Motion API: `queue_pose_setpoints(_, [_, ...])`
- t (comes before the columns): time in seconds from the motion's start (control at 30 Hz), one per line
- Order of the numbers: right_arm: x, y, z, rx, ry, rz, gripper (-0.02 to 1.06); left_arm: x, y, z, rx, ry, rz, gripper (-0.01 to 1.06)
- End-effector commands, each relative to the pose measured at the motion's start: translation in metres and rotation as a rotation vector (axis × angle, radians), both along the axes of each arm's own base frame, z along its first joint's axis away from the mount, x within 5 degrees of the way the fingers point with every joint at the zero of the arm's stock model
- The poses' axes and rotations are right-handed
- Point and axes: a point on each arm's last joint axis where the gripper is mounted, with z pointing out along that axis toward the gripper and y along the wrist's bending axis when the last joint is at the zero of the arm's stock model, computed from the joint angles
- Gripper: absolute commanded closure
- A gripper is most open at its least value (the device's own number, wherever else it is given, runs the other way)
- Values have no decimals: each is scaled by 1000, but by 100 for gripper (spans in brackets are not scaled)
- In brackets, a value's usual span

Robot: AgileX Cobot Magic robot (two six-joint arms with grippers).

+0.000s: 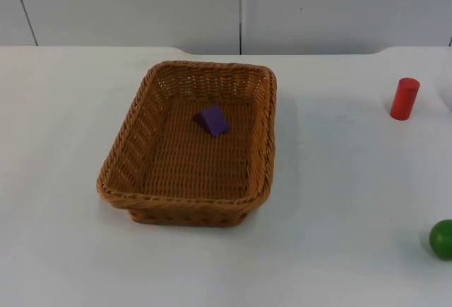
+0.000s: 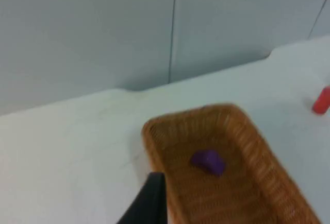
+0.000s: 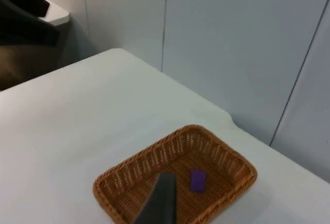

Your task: Pick up the basket with the left hand and place the triangular block into the basket with the right hand.

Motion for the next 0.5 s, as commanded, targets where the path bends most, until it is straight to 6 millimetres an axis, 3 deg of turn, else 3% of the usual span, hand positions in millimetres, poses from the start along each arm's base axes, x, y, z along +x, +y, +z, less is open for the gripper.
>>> queue_pose_setpoints(0.0, [-10, -11, -12, 45, -23, 11, 25, -24, 5, 4, 35, 17, 39, 10])
queue_pose_setpoints(0.07, [-15, -17, -22, 54, -16, 10, 25, -33, 6, 5, 42, 7, 56, 10])
queue_pose_setpoints(0.13, [-24, -28, -39, 73, 4, 2, 25, -58, 9, 5, 38, -38, 88, 10])
queue_pose_setpoints(0.23, [-39, -48, -64, 93, 22, -11, 25, -90, 11, -9, 16, -86, 112, 10])
queue_pose_setpoints(0.27, [-39, -48, -64, 93, 22, -11, 25, -90, 11, -9, 16, -86, 112, 10])
queue_pose_setpoints(0.43, [-62, -81, -107, 77, 67, -45, 25, -138, 13, -47, -16, -156, 132, 10])
queue_pose_setpoints(0.47, [-62, -81, -107, 77, 67, -45, 25, -138, 13, -47, -16, -156, 132, 10])
